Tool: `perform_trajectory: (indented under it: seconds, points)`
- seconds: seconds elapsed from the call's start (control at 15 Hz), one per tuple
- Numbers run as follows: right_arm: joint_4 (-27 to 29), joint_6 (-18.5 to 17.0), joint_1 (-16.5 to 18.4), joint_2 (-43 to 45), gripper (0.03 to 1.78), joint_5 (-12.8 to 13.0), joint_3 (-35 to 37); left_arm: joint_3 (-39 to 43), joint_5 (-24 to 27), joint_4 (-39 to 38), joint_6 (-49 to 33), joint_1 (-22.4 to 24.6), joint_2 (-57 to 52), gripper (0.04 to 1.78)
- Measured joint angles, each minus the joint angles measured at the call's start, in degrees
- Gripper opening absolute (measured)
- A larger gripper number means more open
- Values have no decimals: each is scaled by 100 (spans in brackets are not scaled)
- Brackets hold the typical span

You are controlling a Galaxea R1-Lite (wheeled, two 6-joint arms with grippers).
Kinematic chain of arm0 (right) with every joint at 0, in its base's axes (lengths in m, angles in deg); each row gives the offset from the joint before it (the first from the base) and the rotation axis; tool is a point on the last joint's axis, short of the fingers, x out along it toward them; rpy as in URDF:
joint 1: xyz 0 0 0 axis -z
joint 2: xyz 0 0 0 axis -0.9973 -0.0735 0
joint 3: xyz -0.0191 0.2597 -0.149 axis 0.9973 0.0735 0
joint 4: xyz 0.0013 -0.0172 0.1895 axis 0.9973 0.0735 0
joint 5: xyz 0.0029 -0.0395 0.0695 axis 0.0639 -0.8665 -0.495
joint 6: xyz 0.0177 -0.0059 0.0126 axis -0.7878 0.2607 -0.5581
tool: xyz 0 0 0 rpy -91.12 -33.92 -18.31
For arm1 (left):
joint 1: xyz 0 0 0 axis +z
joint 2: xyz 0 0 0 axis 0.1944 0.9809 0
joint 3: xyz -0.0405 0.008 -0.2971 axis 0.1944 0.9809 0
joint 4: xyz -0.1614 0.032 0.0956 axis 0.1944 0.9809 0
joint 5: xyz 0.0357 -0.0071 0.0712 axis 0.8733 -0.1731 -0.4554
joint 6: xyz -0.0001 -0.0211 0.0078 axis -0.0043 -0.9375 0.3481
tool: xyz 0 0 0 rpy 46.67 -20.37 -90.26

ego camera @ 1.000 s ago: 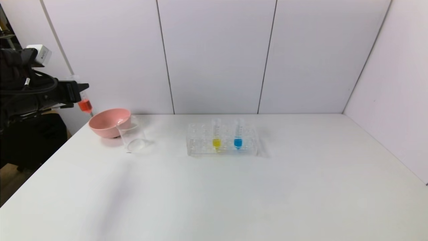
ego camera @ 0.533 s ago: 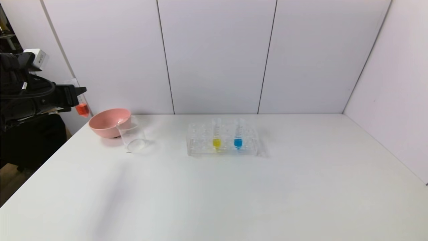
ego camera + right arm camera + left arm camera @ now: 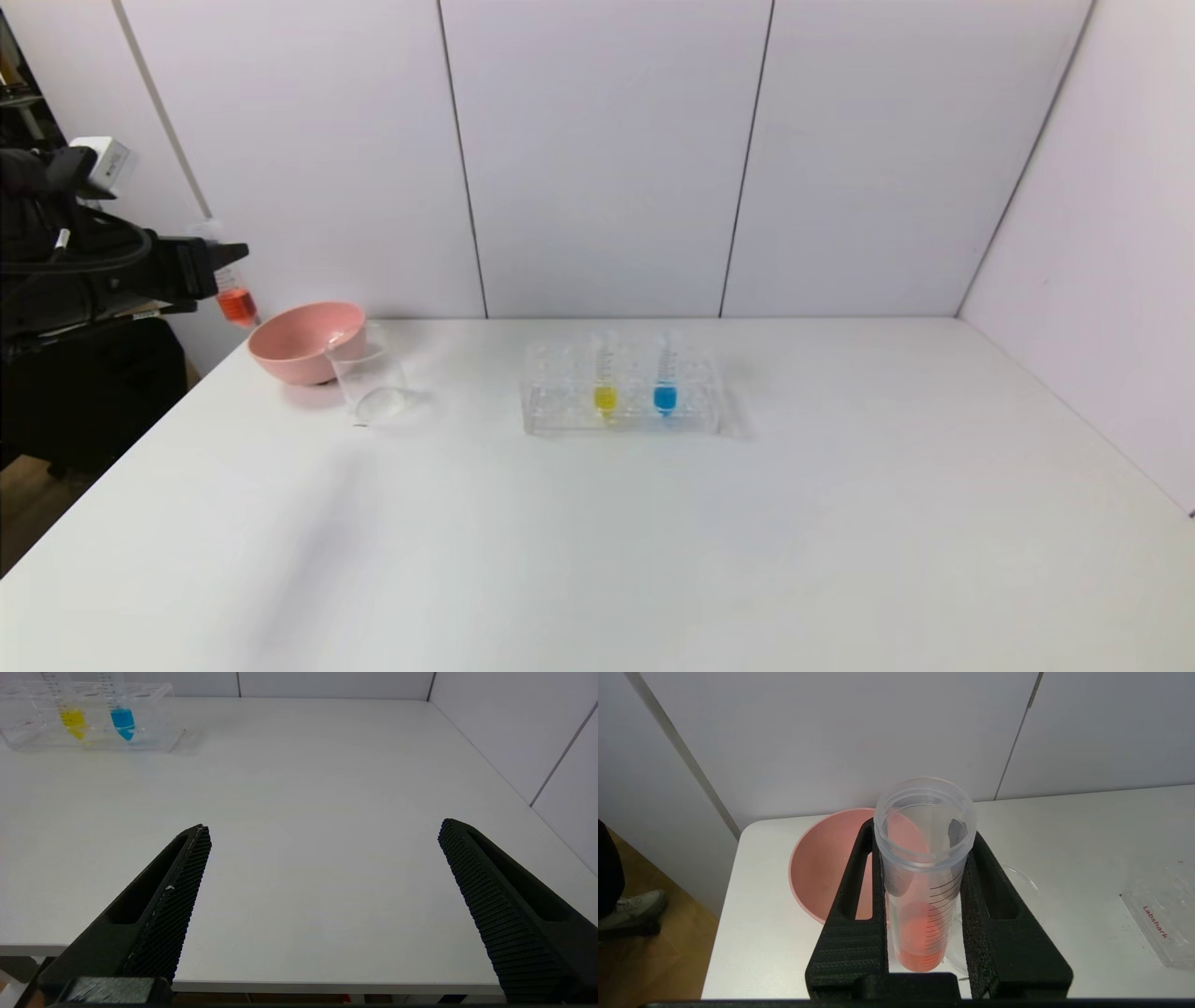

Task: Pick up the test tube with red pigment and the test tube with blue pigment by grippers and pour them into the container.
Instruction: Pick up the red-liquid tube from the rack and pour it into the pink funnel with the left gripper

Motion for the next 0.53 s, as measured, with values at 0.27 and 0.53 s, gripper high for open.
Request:
perform_trajectory:
  seconds: [0.27,0.53]
  points:
    - [0,0,0,0,177,0,0,-391,812,368,741,216,207,46]
    - [0,0,-2,0,177,0,0,-997,1198,1408,1833,356,356,46]
